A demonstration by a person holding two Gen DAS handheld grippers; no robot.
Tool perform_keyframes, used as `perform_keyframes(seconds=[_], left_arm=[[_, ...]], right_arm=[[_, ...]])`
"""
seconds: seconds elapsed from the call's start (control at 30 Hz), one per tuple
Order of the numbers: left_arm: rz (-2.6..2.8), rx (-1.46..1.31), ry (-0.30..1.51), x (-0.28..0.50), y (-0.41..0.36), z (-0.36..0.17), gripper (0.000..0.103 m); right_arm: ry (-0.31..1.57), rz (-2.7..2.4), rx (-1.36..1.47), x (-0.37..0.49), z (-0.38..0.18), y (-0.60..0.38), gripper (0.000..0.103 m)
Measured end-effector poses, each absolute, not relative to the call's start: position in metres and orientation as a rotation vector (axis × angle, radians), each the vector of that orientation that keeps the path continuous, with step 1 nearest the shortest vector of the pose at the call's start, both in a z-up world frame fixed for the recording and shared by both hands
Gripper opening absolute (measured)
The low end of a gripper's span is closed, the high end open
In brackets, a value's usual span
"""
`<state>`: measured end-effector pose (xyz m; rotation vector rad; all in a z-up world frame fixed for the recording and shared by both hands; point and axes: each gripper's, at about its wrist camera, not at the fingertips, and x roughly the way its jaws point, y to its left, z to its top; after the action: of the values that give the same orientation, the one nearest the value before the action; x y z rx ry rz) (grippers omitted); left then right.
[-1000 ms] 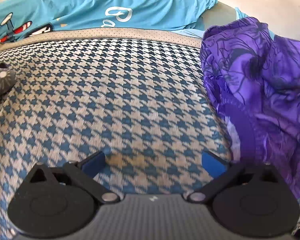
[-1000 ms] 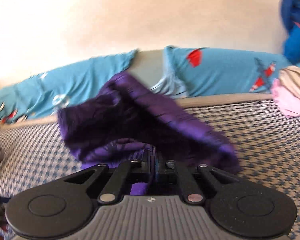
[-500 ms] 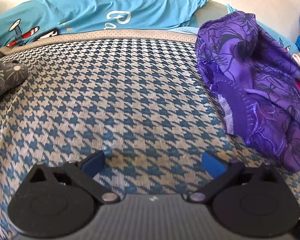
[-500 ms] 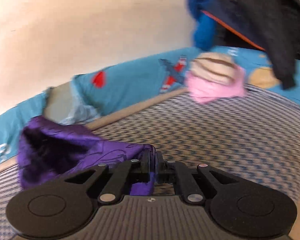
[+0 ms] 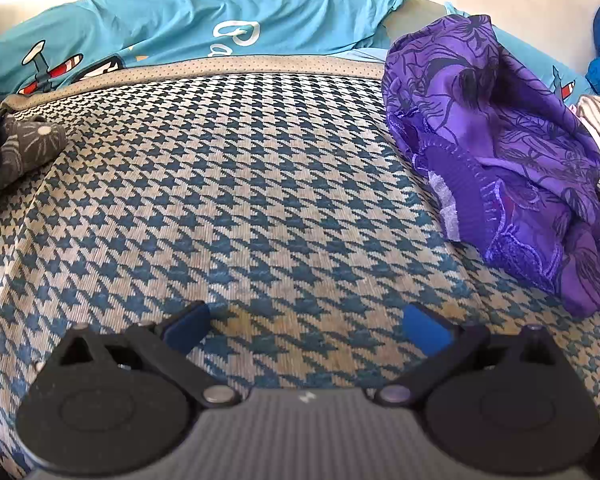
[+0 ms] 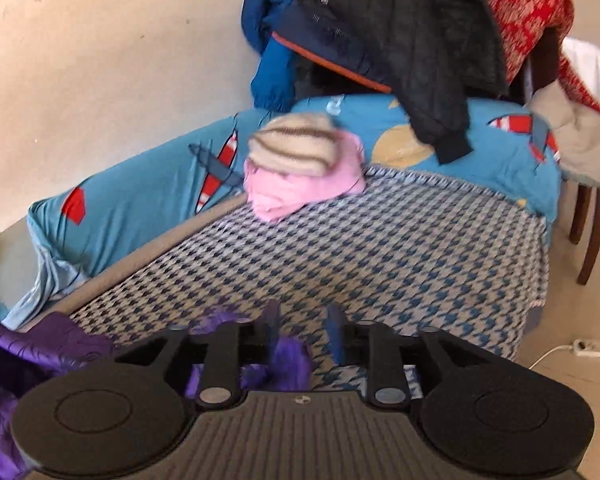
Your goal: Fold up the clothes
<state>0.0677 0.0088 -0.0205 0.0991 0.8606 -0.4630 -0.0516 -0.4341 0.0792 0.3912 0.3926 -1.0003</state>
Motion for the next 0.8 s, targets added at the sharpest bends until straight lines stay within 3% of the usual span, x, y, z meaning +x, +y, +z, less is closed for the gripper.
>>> perform_keyframes(seconds=[0.03,0.4,0.8], left_arm=[[-0.463,0.096,0.861,0.068,0.009,-0.020,0.103],[-0.458,0.112,0.856,0.067,0.008,-0.021,0.103],[-0.456,0.104,0.855,0.068,0.007,-0.021,0.103]], right_arm=[[0.383,-1.005,0.379,-0.052,0.080,-0.433,0.039],[0.464,-0.586,0.348,-0.018,0.072,-0.398,0.044],[0.511,-0.243,0.265,0.035,0.056,-0.332,0.062]])
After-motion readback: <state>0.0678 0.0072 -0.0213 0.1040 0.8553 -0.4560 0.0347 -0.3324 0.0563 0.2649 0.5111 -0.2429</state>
